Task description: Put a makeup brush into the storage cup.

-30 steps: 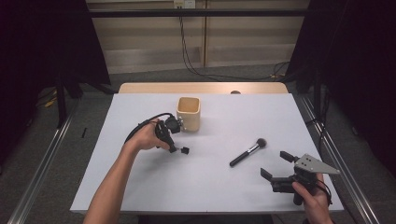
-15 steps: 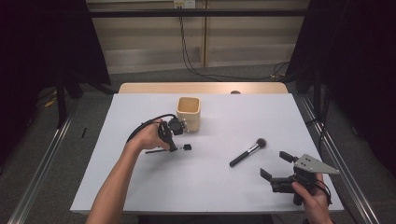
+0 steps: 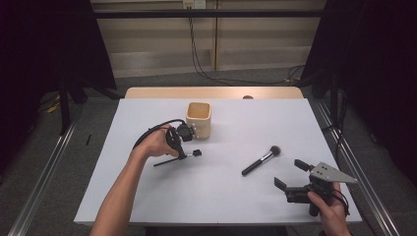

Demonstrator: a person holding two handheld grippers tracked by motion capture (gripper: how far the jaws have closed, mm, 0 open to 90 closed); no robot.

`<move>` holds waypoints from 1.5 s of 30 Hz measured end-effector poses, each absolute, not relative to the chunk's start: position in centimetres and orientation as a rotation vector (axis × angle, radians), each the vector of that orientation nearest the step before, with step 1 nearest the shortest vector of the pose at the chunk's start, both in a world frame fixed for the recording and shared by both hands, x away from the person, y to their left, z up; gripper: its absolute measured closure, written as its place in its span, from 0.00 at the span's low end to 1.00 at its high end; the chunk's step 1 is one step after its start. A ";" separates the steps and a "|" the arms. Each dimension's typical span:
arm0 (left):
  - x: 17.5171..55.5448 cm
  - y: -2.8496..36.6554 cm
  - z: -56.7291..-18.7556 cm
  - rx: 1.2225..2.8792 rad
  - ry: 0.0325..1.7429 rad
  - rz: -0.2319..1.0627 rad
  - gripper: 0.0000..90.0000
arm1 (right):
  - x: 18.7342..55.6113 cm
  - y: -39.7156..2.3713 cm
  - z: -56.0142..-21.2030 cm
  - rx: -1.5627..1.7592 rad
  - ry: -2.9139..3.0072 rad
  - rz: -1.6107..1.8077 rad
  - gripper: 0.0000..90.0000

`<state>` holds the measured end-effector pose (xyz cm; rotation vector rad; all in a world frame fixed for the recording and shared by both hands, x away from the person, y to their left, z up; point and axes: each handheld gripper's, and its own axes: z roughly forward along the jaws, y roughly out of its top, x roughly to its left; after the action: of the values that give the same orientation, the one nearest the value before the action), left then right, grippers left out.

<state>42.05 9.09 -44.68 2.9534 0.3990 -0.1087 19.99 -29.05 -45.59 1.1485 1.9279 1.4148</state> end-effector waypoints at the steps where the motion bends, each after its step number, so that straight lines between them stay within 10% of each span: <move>1: 42.1 9.2 -44.7 2.949 0.397 -0.111 0.95 | 20.0 -29.1 -45.6 1.148 1.928 1.414 0.00; 45: 39.1 13.2 -41.6 2.410 0.600 0.007 0.95 | 20.0 -29.0 -45.6 1.158 1.921 1.412 0.00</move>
<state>39.09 13.16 -41.65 2.4104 0.6004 0.0072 20.04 -29.01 -45.61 1.1579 1.9210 1.4123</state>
